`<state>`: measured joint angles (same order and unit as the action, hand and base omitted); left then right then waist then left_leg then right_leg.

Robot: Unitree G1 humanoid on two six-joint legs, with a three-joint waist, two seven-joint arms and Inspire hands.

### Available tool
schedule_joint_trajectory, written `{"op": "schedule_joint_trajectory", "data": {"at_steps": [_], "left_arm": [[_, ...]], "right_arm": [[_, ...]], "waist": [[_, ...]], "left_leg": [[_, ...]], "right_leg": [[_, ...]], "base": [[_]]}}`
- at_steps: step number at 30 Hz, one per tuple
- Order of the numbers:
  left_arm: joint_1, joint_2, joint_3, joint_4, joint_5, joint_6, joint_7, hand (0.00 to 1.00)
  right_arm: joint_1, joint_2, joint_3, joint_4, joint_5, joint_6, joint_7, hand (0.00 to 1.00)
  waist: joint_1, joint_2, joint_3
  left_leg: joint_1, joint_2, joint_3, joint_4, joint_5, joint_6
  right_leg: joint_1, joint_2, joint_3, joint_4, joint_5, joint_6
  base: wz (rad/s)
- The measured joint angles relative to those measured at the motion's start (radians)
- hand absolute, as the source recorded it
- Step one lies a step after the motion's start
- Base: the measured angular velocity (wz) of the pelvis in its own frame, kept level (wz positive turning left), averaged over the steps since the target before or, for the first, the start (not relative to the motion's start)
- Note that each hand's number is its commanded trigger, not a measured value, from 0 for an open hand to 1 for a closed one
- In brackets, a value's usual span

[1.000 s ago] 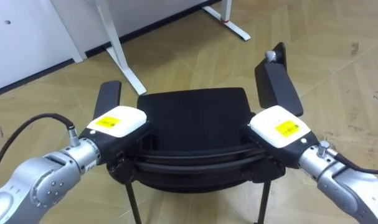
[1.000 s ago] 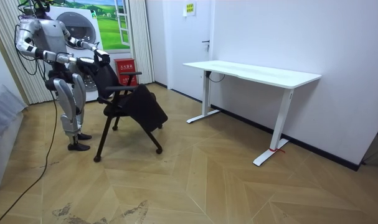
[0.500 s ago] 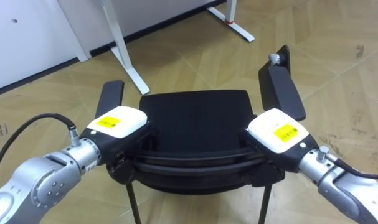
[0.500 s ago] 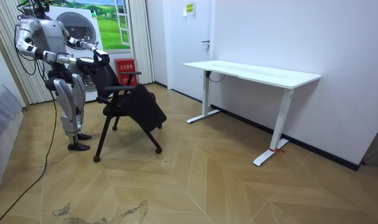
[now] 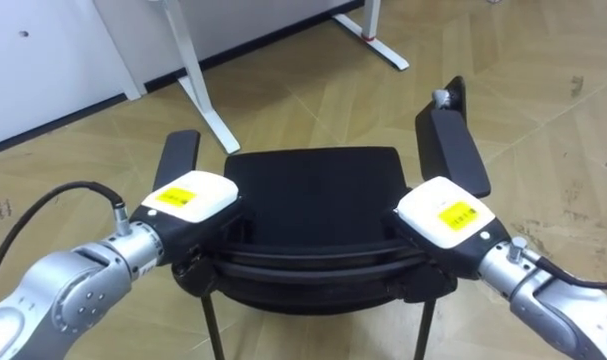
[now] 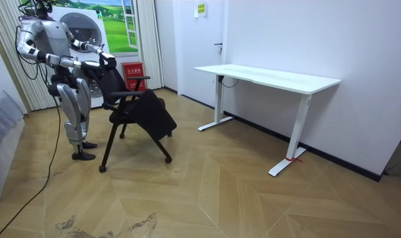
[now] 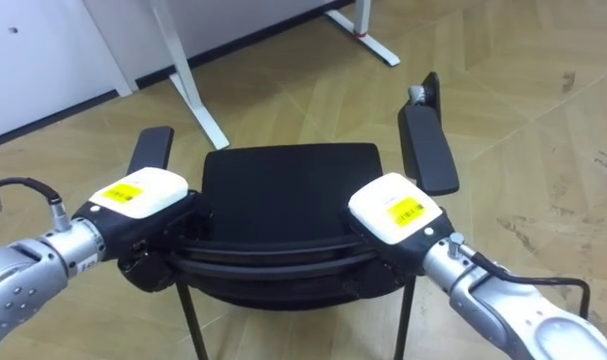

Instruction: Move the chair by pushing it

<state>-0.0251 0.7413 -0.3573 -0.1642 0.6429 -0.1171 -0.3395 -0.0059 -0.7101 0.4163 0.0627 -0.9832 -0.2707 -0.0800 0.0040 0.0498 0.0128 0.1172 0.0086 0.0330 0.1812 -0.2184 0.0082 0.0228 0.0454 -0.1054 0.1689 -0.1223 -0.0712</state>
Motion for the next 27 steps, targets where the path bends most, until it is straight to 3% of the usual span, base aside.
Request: {"op": "schedule_joint_trajectory", "data": {"at_steps": [9,11,17,20,23,24,25,26,27], "left_arm": [[-0.019,0.019,-0.017,-0.002,0.002,0.006,-0.005,1.0],[-0.03,0.02,-0.024,-0.002,0.01,0.008,-0.005,1.0],[-0.032,0.017,-0.034,-0.002,0.034,0.009,-0.004,1.0],[-0.032,0.014,-0.044,0.003,0.038,0.016,-0.003,1.0],[-0.032,0.003,-0.053,0.038,0.043,0.008,-0.005,1.0],[-0.032,-0.003,-0.053,0.053,0.043,0.001,-0.005,1.0],[-0.032,-0.005,-0.053,0.057,0.041,0.0,-0.01,1.0],[-0.032,-0.007,-0.052,0.059,0.042,0.0,-0.015,1.0],[-0.032,-0.009,-0.052,0.063,0.041,0.0,-0.021,1.0]], "right_arm": [[0.0,0.012,-0.002,0.002,-0.007,-0.003,-0.009,1.0],[-0.001,0.012,-0.006,0.002,-0.007,-0.003,-0.014,1.0],[0.0,0.011,-0.007,0.004,-0.017,-0.012,-0.02,1.0],[0.007,0.01,-0.006,0.005,-0.017,-0.023,-0.018,1.0],[0.02,0.019,-0.005,0.008,-0.017,-0.037,-0.006,1.0],[0.02,0.02,-0.005,0.008,-0.017,-0.04,-0.002,1.0],[0.02,0.021,-0.006,0.007,-0.017,-0.044,-0.002,1.0],[0.02,0.021,-0.006,0.007,-0.017,-0.045,0.0,1.0],[0.02,0.021,-0.005,0.007,-0.01,-0.048,0.007,1.0]], "waist": [[-0.007,0.004,0.0025],[-0.008,0.011,0.0066],[-0.026,0.019,0.0089],[-0.037,0.021,0.0111],[-0.04,0.009,0.0162],[-0.039,0.011,0.0176],[-0.039,0.017,0.0187],[-0.04,0.021,0.0181],[-0.04,0.023,0.0172]], "left_leg": [[-0.001,-0.002,0.0,0.0,0.0,0.0],[0.0,-0.002,0.013,0.002,0.0,0.0],[-0.004,0.001,0.025,0.027,-0.007,0.01],[-0.008,0.002,0.056,0.069,-0.018,0.009],[-0.063,0.006,0.119,0.29,-0.043,-0.011],[-0.114,0.017,0.131,0.426,-0.043,-0.011],[-0.155,0.034,0.13,0.544,-0.04,-0.015],[-0.175,0.043,0.13,0.594,-0.034,-0.023],[-0.211,0.055,0.131,0.681,-0.004,-0.038]], "right_leg": [[-0.003,0.0,0.009,-0.001,0.0,0.0],[-0.004,0.001,0.02,-0.001,0.001,0.002],[-0.002,0.001,0.021,0.004,0.001,0.003],[-0.005,-0.003,0.02,0.03,-0.017,0.005],[-0.009,-0.024,0.02,0.132,-0.092,0.001],[-0.017,-0.033,0.031,0.183,-0.124,-0.002],[-0.026,-0.029,0.04,0.233,-0.152,-0.005],[-0.028,-0.025,0.045,0.253,-0.165,-0.007],[-0.029,-0.022,0.05,0.287,-0.187,-0.009]], "base": [[-0.01],[-0.07],[-0.03],[-0.03],[-0.1],[-0.21],[-0.2],[-0.15],[-0.06]]}}
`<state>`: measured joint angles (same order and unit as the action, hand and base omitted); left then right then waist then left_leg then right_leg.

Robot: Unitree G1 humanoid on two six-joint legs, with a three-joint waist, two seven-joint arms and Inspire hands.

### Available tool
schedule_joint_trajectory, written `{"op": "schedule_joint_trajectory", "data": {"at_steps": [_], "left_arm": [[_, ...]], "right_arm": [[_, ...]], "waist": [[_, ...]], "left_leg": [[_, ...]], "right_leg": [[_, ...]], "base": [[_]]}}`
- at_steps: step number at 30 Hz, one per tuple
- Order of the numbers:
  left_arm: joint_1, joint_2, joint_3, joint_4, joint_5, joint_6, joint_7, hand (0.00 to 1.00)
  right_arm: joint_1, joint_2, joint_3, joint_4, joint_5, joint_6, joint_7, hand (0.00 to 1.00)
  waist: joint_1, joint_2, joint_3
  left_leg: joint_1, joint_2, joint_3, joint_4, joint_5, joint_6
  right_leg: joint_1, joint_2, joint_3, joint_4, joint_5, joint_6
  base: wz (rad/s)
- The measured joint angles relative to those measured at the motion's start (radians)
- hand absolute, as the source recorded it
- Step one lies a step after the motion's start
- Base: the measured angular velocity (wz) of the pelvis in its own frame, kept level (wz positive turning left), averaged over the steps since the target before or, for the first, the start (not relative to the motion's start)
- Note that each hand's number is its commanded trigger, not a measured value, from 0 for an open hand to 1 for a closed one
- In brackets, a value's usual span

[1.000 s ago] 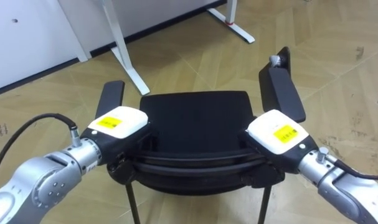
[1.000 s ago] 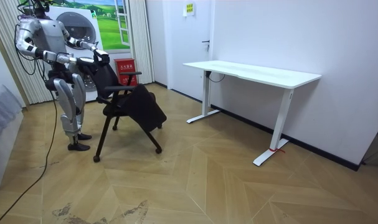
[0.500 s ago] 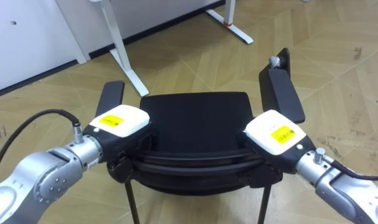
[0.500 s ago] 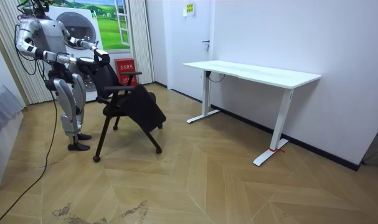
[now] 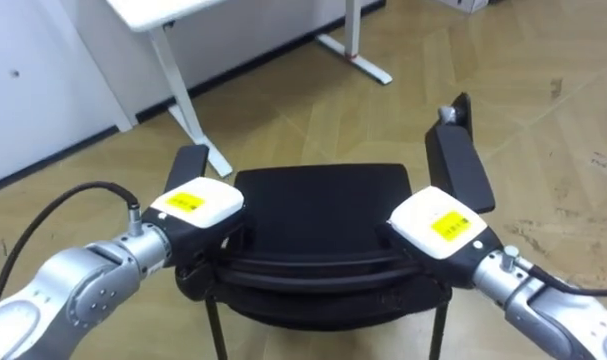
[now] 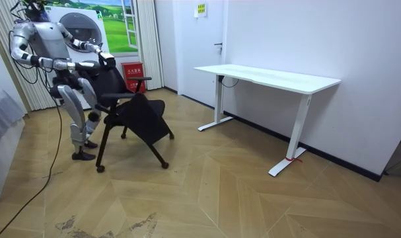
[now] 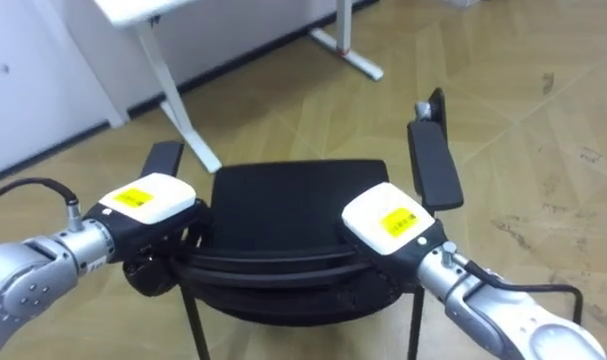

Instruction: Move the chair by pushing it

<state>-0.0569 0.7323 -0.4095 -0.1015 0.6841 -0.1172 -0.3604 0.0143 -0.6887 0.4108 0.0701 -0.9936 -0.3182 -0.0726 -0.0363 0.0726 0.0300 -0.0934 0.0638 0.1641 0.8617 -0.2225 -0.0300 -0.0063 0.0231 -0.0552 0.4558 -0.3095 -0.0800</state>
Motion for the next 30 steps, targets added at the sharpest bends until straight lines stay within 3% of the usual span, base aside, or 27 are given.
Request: {"op": "schedule_joint_trajectory", "data": {"at_steps": [1,2,3,4,5,7,8,9,10,11,12,13,14,16,17,18,20,21,22,24,26,27,29,30], "left_arm": [[0.0,-0.007,0.0,0.007,-0.004,0.0,-0.003,1.0],[0.001,-0.013,-0.001,0.01,-0.003,0.0,-0.005,1.0],[0.0,-0.017,-0.001,0.013,-0.006,-0.004,-0.006,1.0],[-0.001,-0.019,0.0,0.013,-0.007,-0.009,-0.006,1.0],[-0.001,-0.018,0.0,0.013,-0.007,-0.013,-0.006,1.0],[-0.002,-0.017,0.005,0.014,-0.024,-0.03,-0.006,1.0],[-0.002,-0.015,0.009,0.013,-0.026,-0.039,-0.005,1.0],[-0.001,-0.016,0.011,0.014,-0.025,-0.049,-0.006,1.0],[-0.001,-0.012,0.012,0.014,-0.025,-0.058,-0.006,1.0],[-0.001,-0.008,0.015,0.014,-0.025,-0.06,-0.006,1.0],[-0.003,-0.003,0.015,0.014,-0.025,-0.06,-0.002,1.0],[-0.003,0.0,0.015,0.014,-0.027,-0.062,0.002,1.0],[-0.003,0.0,0.016,0.014,-0.028,-0.063,0.004,1.0],[-0.009,0.004,0.023,0.013,-0.037,-0.072,0.007,1.0],[-0.013,0.005,0.023,0.013,-0.037,-0.072,0.007,1.0],[-0.02,0.007,0.023,0.017,-0.04,-0.072,0.008,1.0],[-0.021,0.006,0.018,0.026,-0.043,-0.072,0.008,1.0],[-0.021,0.006,0.017,0.026,-0.043,-0.074,0.006,1.0],[-0.021,0.008,0.016,0.026,-0.043,-0.079,0.006,1.0],[-0.021,0.022,0.016,0.024,-0.044,-0.088,0.006,1.0],[-0.029,0.028,0.016,0.025,-0.043,-0.088,0.006,1.0],[-0.03,0.03,0.016,0.026,-0.042,-0.089,0.008,1.0],[-0.031,0.033,0.016,0.026,-0.043,-0.093,0.016,1.0],[-0.031,0.03,0.016,0.026,-0.038,-0.094,0.026,1.0]], "right_arm": [[0.003,-0.001,0.0,0.0,0.003,-0.003,0.002,1.0],[0.008,-0.004,-0.001,0.001,0.004,-0.005,-0.003,1.0],[0.009,-0.013,-0.001,0.001,0.008,-0.011,-0.011,1.0],[0.009,-0.021,-0.001,0.001,0.016,-0.012,-0.012,1.0],[0.009,-0.023,-0.001,0.001,0.017,-0.012,-0.012,1.0],[0.013,-0.041,0.0,-0.005,0.032,-0.013,-0.021,1.0],[0.013,-0.049,0.002,-0.008,0.041,-0.013,-0.022,1.0],[0.024,-0.055,0.001,-0.009,0.049,-0.015,-0.025,1.0],[0.032,-0.051,0.001,-0.011,0.05,-0.015,-0.029,1.0],[0.032,-0.047,0.001,-0.011,0.049,-0.014,-0.029,1.0],[0.032,-0.045,0.001,-0.014,0.046,-0.014,-0.034,1.0],[0.033,-0.048,0.001,-0.02,0.046,-0.014,-0.034,1.0],[0.033,-0.051,0.0,-0.025,0.046,-0.014,-0.034,1.0],[0.032,-0.059,-0.009,-0.041,0.046,-0.011,-0.032,1.0],[0.031,-0.059,-0.011,-0.043,0.046,-0.011,-0.032,1.0],[0.026,-0.057,-0.011,-0.044,0.046,-0.008,-0.031,1.0],[0.028,-0.05,-0.011,-0.044,0.045,-0.005,-0.015,1.0],[0.039,-0.049,-0.011,-0.044,0.049,-0.005,-0.014,1.0],[0.048,-0.047,-0.01,-0.044,0.052,-0.006,-0.016,1.0],[0.061,-0.038,-0.011,-0.048,0.05,-0.007,-0.021,1.0],[0.06,-0.032,-0.011,-0.05,0.05,-0.007,-0.024,1.0],[0.061,-0.03,-0.011,-0.051,0.048,-0.007,-0.025,1.0],[0.062,-0.032,-0.011,-0.052,0.046,-0.007,-0.031,1.0],[0.062,-0.036,-0.011,-0.052,0.046,-0.008,-0.037,1.0]], "waist": [[-0.002,-0.005,0.0025],[-0.003,-0.017,0.0072],[-0.003,-0.019,0.0074],[-0.008,-0.022,0.0045],[-0.01,-0.025,0.004],[-0.002,-0.018,-0.0015],[0.005,-0.016,-0.0022],[0.013,-0.024,-0.0113],[0.007,-0.026,-0.0295],[0.011,-0.033,-0.0282],[0.001,-0.043,-0.0252],[-0.014,-0.051,-0.0246],[-0.018,-0.054,-0.025],[-0.02,-0.055,-0.0246],[-0.019,-0.054,-0.0243],[-0.021,-0.05,-0.0194],[-0.048,-0.046,-0.0158],[-0.056,-0.045,-0.0148],[-0.057,-0.042,-0.0102],[-0.059,-0.04,-0.0087],[-0.062,-0.037,-0.0035],[-0.063,-0.036,-0.0028],[-0.069,-0.031,-0.0013],[-0.071,-0.027,-0.0019]], "left_leg": [[-0.045,0.004,-0.005,0.083,0.059,-0.006],[-0.072,0.0,-0.011,0.112,0.068,-0.008],[-0.112,-0.008,-0.025,0.095,0.024,0.005],[-0.161,-0.007,-0.029,0.045,-0.007,0.016],[-0.182,-0.007,-0.032,0.0,-0.008,0.016],[-0.204,-0.008,-0.078,-0.298,0.009,0.006],[-0.2,-0.008,-0.1,-0.362,0.017,0.004],[-0.193,-0.019,-0.106,-0.39,0.076,-0.005],[-0.187,-0.047,-0.105,-0.391,0.086,0.009],[-0.18,-0.058,-0.095,-0.391,0.083,0.017],[-0.163,-0.077,-0.074,-0.392,0.079,0.042],[-0.149,-0.099,-0.056,-0.391,0.076,0.066],[-0.144,-0.108,-0.046,-0.388,0.074,0.078],[-0.134,-0.152,-0.037,-0.362,0.045,0.131],[-0.134,-0.162,-0.039,-0.354,0.035,0.141],[-0.127,-0.176,-0.045,-0.34,0.016,0.157],[-0.102,-0.187,-0.053,-0.34,-0.001,0.174],[-0.08,-0.19,-0.058,-0.343,-0.012,0.183],[-0.061,-0.192,-0.06,-0.346,-0.022,0.191],[-0.051,-0.195,-0.064,-0.345,-0.038,0.202],[-0.036,-0.196,-0.067,-0.353,-0.047,0.211],[-0.025,-0.196,-0.067,-0.358,-0.053,0.214],[-0.019,-0.199,-0.071,-0.358,-0.066,0.22],[-0.018,-0.199,-0.079,-0.353,-0.079,0.222]], "right_leg": [[0.003,-0.004,0.013,0.019,-0.015,0.0],[0.012,-0.006,0.022,0.025,-0.023,-0.003],[0.012,-0.013,0.022,0.034,-0.03,-0.001],[0.006,-0.019,0.027,0.037,-0.035,0.0],[0.004,-0.022,0.03,0.037,-0.037,0.004],[-0.013,-0.027,0.051,0.057,-0.066,0.036],[-0.017,-0.028,0.061,0.068,-0.075,0.041],[-0.02,-0.042,0.082,0.089,-0.096,0.059],[-0.019,-0.065,0.088,0.099,-0.11,0.078],[-0.016,-0.079,0.089,0.102,-0.116,0.087],[-0.001,-0.108,0.089,0.1,-0.12,0.11],[0.014,-0.135,0.09,0.101,-0.124,0.12],[0.017,-0.147,0.095,0.101,-0.128,0.13],[0.017,-0.193,0.096,0.129,-0.14,0.166],[0.006,-0.205,0.08,0.162,-0.138,0.169],[-0.03,-0.223,0.052,0.269,-0.111,0.167],[-0.087,-0.235,0.056,0.423,-0.018,0.163],[-0.129,-0.24,0.058,0.5,0.059,0.162],[-0.167,-0.238,0.069,0.567,0.131,0.151],[-0.223,-0.223,0.072,0.634,0.17,0.152],[-0.275,-0.19,0.054,0.641,0.132,0.144],[-0.307,-0.156,0.043,0.606,0.106,0.14],[-0.353,-0.111,0.023,0.512,0.09,0.133],[-0.373,-0.078,0.018,0.399,0.091,0.13]], "base": [[0.0],[0.07],[0.0],[0.0],[-0.15],[-0.34],[-0.54],[-0.4],[-0.35],[-0.19],[-0.15],[-0.14],[-0.24],[-0.46],[-0.48],[-0.29],[-0.02],[0.05],[0.0],[-0.09],[-0.06],[0.0],[0.04],[0.22]]}}
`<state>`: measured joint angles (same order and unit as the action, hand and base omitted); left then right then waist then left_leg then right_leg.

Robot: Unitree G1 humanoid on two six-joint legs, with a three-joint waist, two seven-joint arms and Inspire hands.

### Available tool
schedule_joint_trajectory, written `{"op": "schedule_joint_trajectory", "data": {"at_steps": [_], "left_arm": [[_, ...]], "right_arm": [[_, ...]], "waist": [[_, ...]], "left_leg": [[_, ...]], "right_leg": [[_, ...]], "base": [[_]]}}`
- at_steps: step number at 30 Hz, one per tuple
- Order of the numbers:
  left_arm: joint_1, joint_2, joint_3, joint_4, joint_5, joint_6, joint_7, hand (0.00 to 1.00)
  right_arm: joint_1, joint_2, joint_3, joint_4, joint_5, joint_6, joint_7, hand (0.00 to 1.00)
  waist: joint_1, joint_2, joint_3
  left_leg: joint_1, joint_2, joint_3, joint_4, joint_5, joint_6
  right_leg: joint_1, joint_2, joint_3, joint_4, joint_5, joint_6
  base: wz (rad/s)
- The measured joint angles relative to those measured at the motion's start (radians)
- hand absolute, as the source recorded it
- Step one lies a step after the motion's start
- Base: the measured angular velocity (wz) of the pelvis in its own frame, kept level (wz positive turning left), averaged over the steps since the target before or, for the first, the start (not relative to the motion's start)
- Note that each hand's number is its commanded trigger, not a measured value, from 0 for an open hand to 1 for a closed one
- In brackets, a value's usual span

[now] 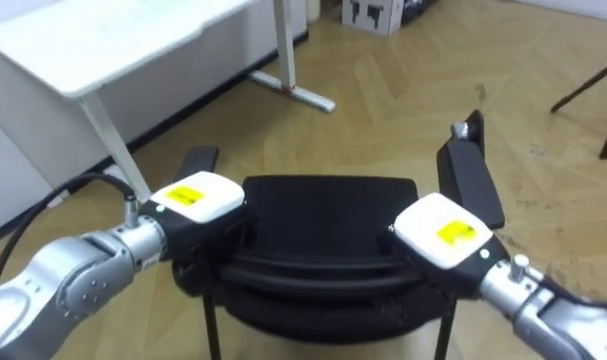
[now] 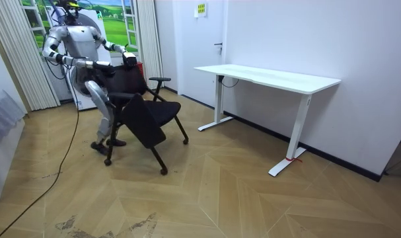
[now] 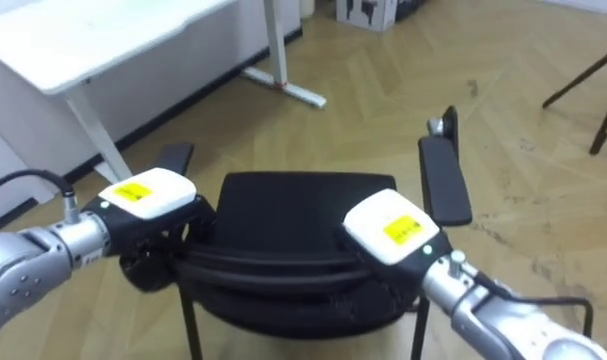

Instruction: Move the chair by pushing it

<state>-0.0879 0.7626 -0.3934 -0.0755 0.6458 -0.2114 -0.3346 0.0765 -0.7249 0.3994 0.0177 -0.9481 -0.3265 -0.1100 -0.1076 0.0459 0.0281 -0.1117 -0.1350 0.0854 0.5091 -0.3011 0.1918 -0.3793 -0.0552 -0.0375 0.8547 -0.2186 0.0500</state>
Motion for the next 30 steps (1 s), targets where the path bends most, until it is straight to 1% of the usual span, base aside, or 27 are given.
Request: {"op": "schedule_joint_trajectory", "data": {"at_steps": [1,2,4,5,7,8,9,10,11,12,13,14,15,16,17,18,19,20,21,22,23,24,26,27,28,29,30], "left_arm": [[-0.003,0.0,0.0,0.0,0.004,-0.003,0.009,1.0],[-0.003,-0.002,0.0,0.003,0.007,-0.005,0.014,1.0],[-0.003,-0.006,0.0,0.009,0.023,-0.008,0.024,1.0],[-0.003,-0.005,0.0,0.009,0.025,-0.008,0.026,1.0],[-0.003,-0.005,0.0,0.008,0.026,-0.009,0.036,1.0],[-0.003,-0.005,0.0,0.008,0.026,-0.01,0.038,1.0],[-0.003,-0.004,0.001,0.006,0.026,-0.01,0.043,1.0],[-0.003,-0.005,0.003,0.003,0.027,-0.007,0.046,1.0],[-0.002,-0.004,0.006,0.001,0.032,-0.007,0.046,1.0],[-0.002,-0.005,0.009,-0.001,0.036,-0.004,0.048,1.0],[-0.003,-0.01,0.009,-0.001,0.042,0.002,0.051,1.0],[-0.003,-0.015,0.008,-0.001,0.05,0.003,0.052,1.0],[-0.001,-0.021,0.008,-0.001,0.057,0.003,0.05,1.0],[0.0,-0.025,0.003,-0.001,0.058,0.005,0.046,1.0],[0.001,-0.027,0.002,-0.001,0.058,0.005,0.044,1.0],[0.001,-0.029,0.0,0.0,0.061,0.003,0.043,1.0],[0.0,-0.029,0.002,-0.002,0.061,0.0,0.045,1.0],[-0.001,-0.029,0.003,-0.003,0.061,0.0,0.048,1.0],[-0.005,-0.031,0.009,-0.004,0.063,0.0,0.049,1.0],[-0.008,-0.037,0.01,-0.002,0.069,0.005,0.049,1.0],[-0.008,-0.044,0.01,0.0,0.074,0.007,0.049,1.0],[-0.008,-0.052,0.007,0.003,0.075,0.01,0.049,1.0],[-0.007,-0.054,0.007,0.003,0.071,0.01,0.052,1.0],[-0.007,-0.054,0.009,0.002,0.07,0.008,0.057,1.0],[-0.007,-0.054,0.015,-0.004,0.071,0.008,0.061,1.0],[-0.007,-0.049,0.023,-0.004,0.075,0.001,0.067,1.0],[-0.007,-0.049,0.023,-0.004,0.08,0.002,0.067,1.0]], "right_arm": [[0.0,0.0,-0.001,0.0,0.0,-0.003,-0.006,1.0],[0.0,0.0,-0.001,0.0,0.0,-0.005,-0.006,1.0],[0.002,0.003,0.0,-0.001,0.001,-0.01,-0.001,1.0],[0.001,0.003,0.0,-0.004,0.001,-0.01,0.0,1.0],[0.002,-0.015,0.001,-0.021,0.005,-0.011,0.005,1.0],[0.002,-0.014,0.001,-0.024,0.005,-0.011,0.007,1.0],[0.002,-0.02,-0.002,-0.035,0.005,-0.009,0.013,1.0],[0.003,-0.026,-0.006,-0.042,0.005,-0.008,0.018,1.0],[0.003,-0.024,-0.006,-0.045,0.005,-0.004,0.022,1.0],[0.003,-0.017,-0.004,-0.045,0.004,0.002,0.026,1.0],[0.003,-0.012,0.001,-0.042,0.004,0.009,0.025,1.0],[0.003,-0.011,0.001,-0.039,0.0,0.011,0.025,1.0],[0.006,-0.012,0.001,-0.037,-0.004,0.014,0.025,1.0],[0.013,-0.014,0.0,-0.035,-0.004,0.014,0.02,1.0],[0.017,-0.015,0.0,-0.033,-0.004,0.012,0.017,1.0],[0.021,-0.014,-0.002,-0.03,-0.004,0.009,0.013,1.0],[0.021,-0.01,-0.004,-0.029,-0.004,0.008,0.01,1.0],[0.02,-0.007,-0.005,-0.029,-0.004,0.011,0.01,1.0],[0.017,0.005,-0.009,-0.029,-0.004,0.021,0.012,1.0],[0.011,0.013,-0.009,-0.025,-0.007,0.033,0.015,1.0],[0.01,0.014,-0.009,-0.023,-0.007,0.038,0.015,1.0],[0.01,0.011,-0.009,-0.023,-0.011,0.045,0.012,1.0],[0.01,0.003,-0.01,-0.025,-0.018,0.044,-0.002,1.0],[0.01,-0.001,-0.014,-0.031,-0.017,0.044,-0.001,1.0],[0.01,-0.006,-0.018,-0.039,-0.016,0.043,-0.002,1.0],[0.012,0.002,-0.019,-0.038,-0.017,0.047,-0.003,1.0],[0.015,0.01,-0.019,-0.037,-0.018,0.053,0.0,1.0]], "waist": [[-0.009,0.002,0.0006],[-0.014,0.002,0.0007],[-0.027,0.002,0.0003],[-0.027,0.002,0.0001],[-0.036,0.006,-0.0009],[-0.037,0.011,-0.004],[-0.039,0.015,-0.0093],[-0.033,0.029,-0.0102],[-0.027,0.032,-0.0112],[-0.019,0.035,-0.0127],[-0.019,0.03,-0.0092],[-0.018,0.027,-0.0092],[-0.013,0.024,-0.0095],[-0.005,0.023,-0.009],[-0.002,0.021,-0.0082],[0.0,0.012,-0.0042],[0.007,0.009,-0.0035],[0.013,0.006,-0.0023],[0.025,-0.004,-0.0005],[0.028,-0.01,0.0022],[0.03,-0.011,0.0027],[0.03,-0.014,0.0044],[0.032,-0.018,0.0047],[0.041,-0.017,0.0011],[0.037,-0.009,-0.0044],[0.037,-0.035,-0.0068],[0.029,-0.048,-0.0162]], "left_leg": [[0.002,-0.003,-0.015,0.012,-0.015,0.001],[0.008,-0.004,-0.023,0.016,-0.022,0.0],[0.039,-0.012,-0.048,0.018,-0.049,-0.01],[0.049,-0.014,-0.05,0.019,-0.058,-0.01],[0.088,-0.017,-0.074,0.027,-0.101,-0.016],[0.097,-0.015,-0.081,0.027,-0.111,-0.018],[0.116,-0.005,-0.095,0.026,-0.133,-0.023],[0.137,0.014,-0.1,0.025,-0.151,-0.033],[0.151,0.024,-0.1,0.024,-0.16,-0.044],[0.167,0.047,-0.092,0.06,-0.173,-0.086],[0.14,0.078,-0.047,0.166,-0.161,-0.161],[0.122,0.091,-0.024,0.228,-0.141,-0.196],[0.089,0.117,0.012,0.34,-0.083,-0.244],[0.065,0.141,0.044,0.42,-0.007,-0.243],[0.058,0.153,0.059,0.452,0.034,-0.24],[0.038,0.17,0.077,0.511,0.106,-0.231],[0.001,0.206,0.078,0.555,0.109,-0.223],[-0.023,0.228,0.077,0.568,0.098,-0.213],[-0.081,0.272,0.075,0.58,0.087,-0.206],[-0.132,0.304,0.073,0.561,0.084,-0.206],[-0.153,0.316,0.072,0.539,0.082,-0.209],[-0.189,0.322,0.064,0.467,0.081,-0.211],[-0.212,0.321,0.079,0.292,0.086,-0.219],[-0.206,0.313,0.082,0.144,0.105,-0.226],[-0.202,0.303,0.081,0.008,0.155,-0.228],[-0.189,0.273,0.079,-0.03,0.212,-0.218],[-0.176,0.254,0.082,-0.039,0.21,-0.214]], "right_leg": [[-0.007,0.021,-0.019,-0.119,0.006,-0.009],[-0.007,0.027,-0.031,-0.173,0.012,-0.017],[-0.005,0.042,-0.071,-0.322,0.06,-0.041],[-0.005,0.046,-0.072,-0.344,0.071,-0.044],[0.012,0.059,-0.071,-0.372,0.112,-0.071],[0.017,0.061,-0.074,-0.369,0.123,-0.082],[0.03,0.066,-0.091,-0.366,0.137,-0.096],[0.054,0.081,-0.11,-0.37,0.142,-0.112],[0.069,0.09,-0.115,-0.368,0.14,-0.13],[0.092,0.099,-0.135,-0.354,0.112,-0.15],[0.116,0.096,-0.153,-0.33,0.08,-0.174],[0.127,0.096,-0.156,-0.319,0.062,-0.174],[0.151,0.096,-0.16,-0.306,0.031,-0.171],[0.182,0.096,-0.163,-0.306,0.005,-0.172],[0.2,0.096,-0.164,-0.311,-0.005,-0.173],[0.232,0.094,-0.163,-0.324,-0.024,-0.174],[0.252,0.098,-0.164,-0.333,-0.041,-0.177],[0.26,0.099,-0.164,-0.335,-0.048,-0.18],[0.273,0.096,-0.161,-0.34,-0.062,-0.18],[0.296,0.091,-0.158,-0.357,-0.069,-0.176],[0.309,0.087,-0.154,-0.367,-0.07,-0.173],[0.332,0.073,-0.149,-0.388,-0.078,-0.162],[0.353,0.054,-0.137,-0.405,-0.089,-0.145],[0.361,0.049,-0.125,-0.406,-0.104,-0.134],[0.368,0.047,-0.125,-0.397,-0.128,-0.122],[0.373,0.017,-0.114,-0.361,-0.166,-0.102],[0.377,0.002,-0.115,-0.36,-0.177,-0.089]], "base": [[0.27],[0.35],[0.26],[0.2],[0.22],[0.21],[0.12],[0.06],[0.0],[0.09],[0.16],[0.21],[0.12],[0.1],[0.14],[0.17],[0.14],[0.0],[-0.07],[-0.07],[0.0],[-0.04],[-0.09],[-0.1],[-0.07],[0.09],[0.2]]}}
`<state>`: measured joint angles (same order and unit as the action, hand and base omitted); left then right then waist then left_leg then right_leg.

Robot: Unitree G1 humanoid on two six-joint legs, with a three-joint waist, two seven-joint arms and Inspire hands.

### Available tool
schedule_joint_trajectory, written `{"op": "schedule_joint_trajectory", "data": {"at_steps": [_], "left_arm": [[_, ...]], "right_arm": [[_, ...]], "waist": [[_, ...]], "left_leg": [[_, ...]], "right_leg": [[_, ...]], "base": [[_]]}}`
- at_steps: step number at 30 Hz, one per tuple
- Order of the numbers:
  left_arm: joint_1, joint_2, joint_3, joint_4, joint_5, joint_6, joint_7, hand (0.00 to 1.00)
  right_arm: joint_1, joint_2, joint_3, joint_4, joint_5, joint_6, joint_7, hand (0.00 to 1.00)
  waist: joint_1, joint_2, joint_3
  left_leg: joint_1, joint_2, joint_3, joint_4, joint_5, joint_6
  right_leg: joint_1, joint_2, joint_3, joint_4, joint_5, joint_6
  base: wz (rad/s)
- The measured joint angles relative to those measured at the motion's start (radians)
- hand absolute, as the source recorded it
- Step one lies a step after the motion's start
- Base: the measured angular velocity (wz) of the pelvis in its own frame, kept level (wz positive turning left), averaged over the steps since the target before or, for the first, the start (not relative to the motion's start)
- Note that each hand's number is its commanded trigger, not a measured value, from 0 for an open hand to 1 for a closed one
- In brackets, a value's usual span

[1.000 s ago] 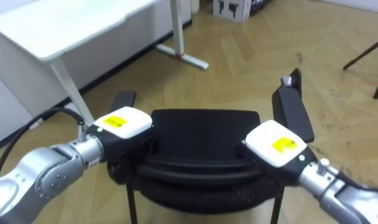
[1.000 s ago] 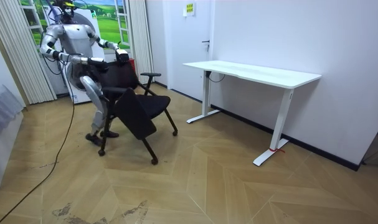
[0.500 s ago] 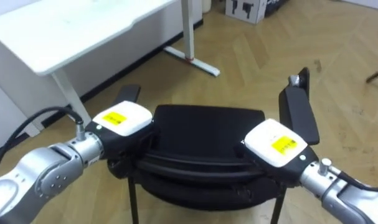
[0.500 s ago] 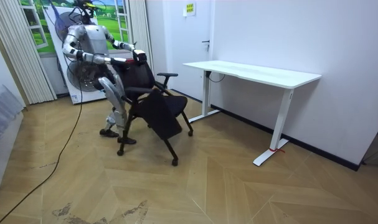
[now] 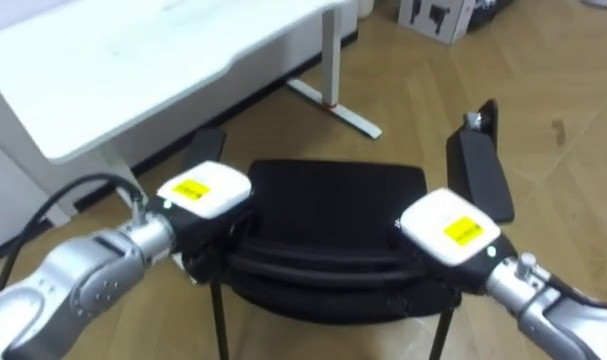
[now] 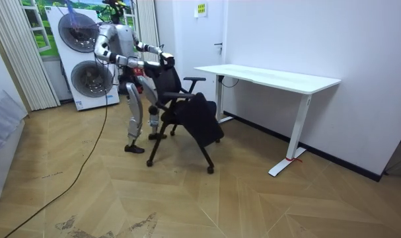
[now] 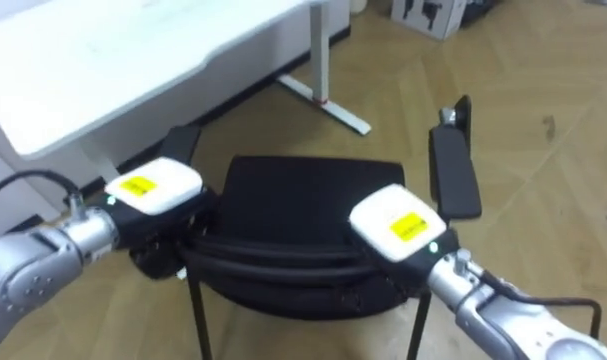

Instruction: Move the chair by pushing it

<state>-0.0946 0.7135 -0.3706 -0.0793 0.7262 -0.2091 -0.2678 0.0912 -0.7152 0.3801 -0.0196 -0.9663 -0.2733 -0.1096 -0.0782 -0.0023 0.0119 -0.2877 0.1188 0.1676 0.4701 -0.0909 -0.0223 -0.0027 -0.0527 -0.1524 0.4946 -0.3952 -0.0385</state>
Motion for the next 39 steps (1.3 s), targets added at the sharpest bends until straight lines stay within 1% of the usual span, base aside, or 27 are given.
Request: {"op": "schedule_joint_trajectory", "data": {"at_steps": [1,2,4,7,9,11,13,14,16,17,18,19,20,21,22,23,24,25,26,27,28,29,30,31,33,36,39], "left_arm": [[-0.008,-0.002,0.0,0.0,0.008,0.003,0.003,1.0],[-0.013,-0.003,0.0,0.0,0.012,0.004,0.002,1.0],[-0.023,0.0,0.0,0.0,0.012,0.008,0.002,1.0],[-0.026,-0.005,0.001,-0.002,0.012,0.008,0.002,1.0],[-0.023,-0.019,0.001,-0.001,0.019,0.012,0.002,1.0],[-0.019,-0.033,0.0,0.0,0.019,0.011,0.002,1.0],[-0.013,-0.042,-0.007,0.005,0.012,0.011,0.019,1.0],[-0.01,-0.042,-0.007,0.005,0.012,0.012,0.021,1.0],[0.001,-0.048,-0.01,0.009,0.015,0.016,0.024,1.0],[0.001,-0.048,-0.017,0.012,0.015,0.017,0.024,1.0],[0.0,-0.05,-0.03,0.017,0.018,0.017,0.025,1.0],[0.0,-0.052,-0.044,0.019,0.025,0.016,0.025,1.0],[0.0,-0.051,-0.043,0.017,0.024,0.011,0.027,1.0],[0.0,-0.042,-0.034,0.016,0.024,0.005,0.032,1.0],[-0.005,-0.038,-0.028,0.024,0.025,0.006,0.032,1.0],[-0.005,-0.034,-0.025,0.028,0.024,0.008,0.032,1.0],[-0.006,-0.029,-0.023,0.036,0.018,0.007,0.037,1.0],[-0.006,-0.019,-0.021,0.04,0.011,0.003,0.042,1.0],[-0.005,-0.014,-0.016,0.039,0.011,-0.001,0.042,1.0],[-0.001,-0.02,-0.006,0.049,0.009,-0.01,0.041,1.0],[-0.003,-0.036,-0.018,0.063,0.014,-0.009,0.041,1.0],[-0.005,-0.034,-0.022,0.062,0.012,-0.013,0.041,1.0],[-0.011,-0.035,-0.023,0.059,0.011,-0.027,0.042,1.0],[-0.02,-0.038,-0.023,0.059,0.012,-0.033,0.042,1.0],[-0.021,-0.034,-0.023,0.06,0.013,-0.034,0.041,1.0],[-0.028,-0.019,-0.022,0.06,0.012,-0.031,0.041,1.0],[-0.025,-0.012,-0.022,0.057,0.013,-0.031,0.041,1.0]], "right_arm": [[0.0,0.0,-0.002,-0.005,-0.001,0.003,0.002,1.0],[0.0,0.0,-0.006,-0.009,-0.005,0.003,0.002,1.0],[0.0,0.005,-0.013,-0.033,-0.019,0.016,0.019,1.0],[0.0,-0.004,-0.027,-0.051,-0.021,0.014,0.039,1.0],[0.001,-0.009,-0.034,-0.052,-0.022,0.013,0.048,1.0],[0.0,-0.024,-0.042,-0.062,-0.021,0.011,0.057,1.0],[0.0,-0.039,-0.054,-0.069,-0.021,-0.001,0.064,1.0],[0.0,-0.04,-0.059,-0.07,-0.021,-0.009,0.067,1.0],[0.006,-0.04,-0.071,-0.066,-0.021,-0.036,0.068,1.0],[0.012,-0.04,-0.071,-0.063,-0.021,-0.04,0.068,1.0],[0.026,-0.038,-0.07,-0.052,-0.021,-0.046,0.063,1.0],[0.044,-0.036,-0.073,-0.038,-0.022,-0.061,0.053,1.0],[0.048,-0.033,-0.074,-0.037,-0.025,-0.065,0.048,1.0],[0.048,-0.023,-0.076,-0.037,-0.035,-0.065,0.044,1.0],[0.038,-0.001,-0.076,-0.036,-0.054,-0.06,0.037,1.0],[0.031,0.008,-0.076,-0.036,-0.062,-0.059,0.037,1.0],[0.022,0.015,-0.074,-0.036,-0.064,-0.063,0.038,1.0],[0.02,0.024,-0.073,-0.036,-0.064,-0.065,0.038,1.0],[0.02,0.027,-0.07,-0.038,-0.064,-0.065,0.038,1.0],[0.017,0.02,-0.065,-0.041,-0.059,-0.064,0.038,1.0],[0.016,0.015,-0.06,-0.025,-0.057,-0.059,0.039,1.0],[0.016,0.015,-0.059,-0.02,-0.057,-0.055,0.039,1.0],[0.017,0.006,-0.057,-0.018,-0.057,-0.051,0.039,1.0],[0.016,0.001,-0.056,-0.016,-0.056,-0.044,0.039,1.0],[0.016,0.004,-0.052,-0.006,-0.055,-0.042,0.038,1.0],[0.013,0.023,-0.051,-0.006,-0.055,-0.041,0.037,1.0],[0.012,0.026,-0.047,-0.012,-0.055,-0.04,0.05,1.0]], "waist": [[-0.006,-0.009,-0.0038],[-0.007,-0.01,-0.0037],[-0.012,-0.008,-0.0043],[-0.027,-0.005,-0.0042],[-0.028,-0.006,-0.0037],[-0.024,0.0,0.0004],[-0.03,-0.004,0.0009],[-0.029,-0.005,0.0007],[-0.037,-0.006,0.0009],[-0.04,-0.002,0.0],[-0.044,0.005,-0.0001],[-0.043,0.014,-0.0006],[-0.035,0.016,-0.0003],[-0.022,0.016,0.0004],[-0.019,0.03,0.0091],[-0.018,0.038,0.0134],[-0.007,0.046,0.0187],[-0.003,0.033,0.0204],[0.0,0.017,0.0181],[0.003,0.014,0.0206],[0.002,0.041,0.0056],[0.001,0.042,0.0072],[0.004,0.047,0.006],[0.02,0.041,0.0105],[0.033,0.042,0.0094],[0.029,0.052,0.012],[0.034,0.051,0.0121]], "left_leg": [[0.008,-0.028,-0.004,-0.006,-0.004,0.008],[0.007,-0.034,-0.005,-0.007,-0.006,0.011],[0.007,-0.063,-0.012,-0.008,-0.009,0.014],[0.013,-0.085,-0.012,-0.01,-0.025,0.032],[0.033,-0.097,0.001,-0.015,-0.038,0.041],[0.053,-0.101,0.064,-0.026,-0.054,0.06],[0.105,-0.138,0.105,-0.082,-0.063,0.071],[0.115,-0.15,0.106,-0.09,-0.065,0.075],[0.157,-0.186,0.103,-0.093,-0.076,0.092],[0.167,-0.187,0.102,-0.093,-0.078,0.096],[0.192,-0.183,0.09,-0.098,-0.08,0.098],[0.226,-0.167,0.041,-0.122,-0.084,0.105],[0.232,-0.166,0.01,-0.127,-0.092,0.105],[0.23,-0.166,-0.04,-0.121,-0.104,0.095],[0.233,-0.164,-0.105,-0.121,-0.109,0.086],[0.235,-0.164,-0.131,-0.121,-0.112,0.081],[0.248,-0.167,-0.176,-0.124,-0.129,0.067],[0.255,-0.178,-0.199,-0.101,-0.161,0.056],[0.251,-0.187,-0.206,-0.077,-0.183,0.052],[0.223,-0.177,-0.212,0.009,-0.24,0.034],[0.206,-0.137,-0.174,0.046,-0.254,0.03],[0.209,-0.124,-0.15,0.043,-0.254,0.031],[0.213,-0.101,-0.123,0.036,-0.257,0.024],[0.218,-0.096,-0.128,0.025,-0.255,0.021],[0.231,-0.091,-0.147,0.01,-0.256,0.014],[0.231,-0.082,-0.177,-0.002,-0.255,0.011],[0.255,-0.079,-0.199,-0.024,-0.255,0.01]], "right_leg": [[0.01,-0.012,-0.008,-0.02,-0.004,0.014],[0.014,-0.016,-0.012,-0.036,0.0,0.021],[0.05,-0.027,-0.025,-0.097,0.017,0.037],[0.106,-0.038,-0.072,-0.151,0.027,0.046],[0.127,-0.057,-0.077,-0.143,0.024,0.052],[0.124,-0.082,-0.09,-0.09,0.017,0.064],[0.039,-0.15,-0.079,0.15,0.017,0.089],[0.013,-0.169,-0.07,0.21,0.028,0.102],[-0.051,-0.206,-0.034,0.396,0.123,0.098],[-0.054,-0.205,-0.032,0.418,0.159,0.096],[-0.054,-0.194,-0.027,0.448,0.245,0.094],[-0.075,-0.169,-0.008,0.485,0.314,0.097],[-0.1,-0.157,0.008,0.505,0.304,0.095],[-0.171,-0.135,0.042,0.534,0.22,0.089],[-0.242,-0.108,0.064,0.522,0.166,0.073],[-0.276,-0.098,0.072,0.504,0.152,0.073],[-0.322,-0.098,0.079,0.413,0.141,0.078],[-0.325,-0.11,0.114,0.253,0.156,0.093],[-0.316,-0.112,0.135,0.15,0.177,0.109],[-0.295,-0.116,0.118,0.095,0.202,0.102],[-0.262,-0.108,0.048,0.062,0.199,0.101],[-0.249,-0.102,0.031,0.053,0.199,0.095],[-0.233,-0.098,0.011,0.046,0.205,0.078],[-0.223,-0.079,0.012,0.036,0.206,0.077],[-0.199,-0.067,0.002,0.018,0.209,0.076],[-0.171,-0.064,-0.037,-0.015,0.208,0.077],[-0.139,-0.061,-0.047,-0.03,0.192,0.08]], "base": [[0.23],[0.24],[0.18],[0.35],[0.26],[0.2],[0.24],[0.17],[0.26],[0.42],[0.51],[0.45],[0.13],[-0.06],[-0.08],[0.12],[0.33],[0.42],[0.56],[0.6],[0.61],[0.61],[0.46],[0.33],[0.15],[0.32],[0.23]]}}
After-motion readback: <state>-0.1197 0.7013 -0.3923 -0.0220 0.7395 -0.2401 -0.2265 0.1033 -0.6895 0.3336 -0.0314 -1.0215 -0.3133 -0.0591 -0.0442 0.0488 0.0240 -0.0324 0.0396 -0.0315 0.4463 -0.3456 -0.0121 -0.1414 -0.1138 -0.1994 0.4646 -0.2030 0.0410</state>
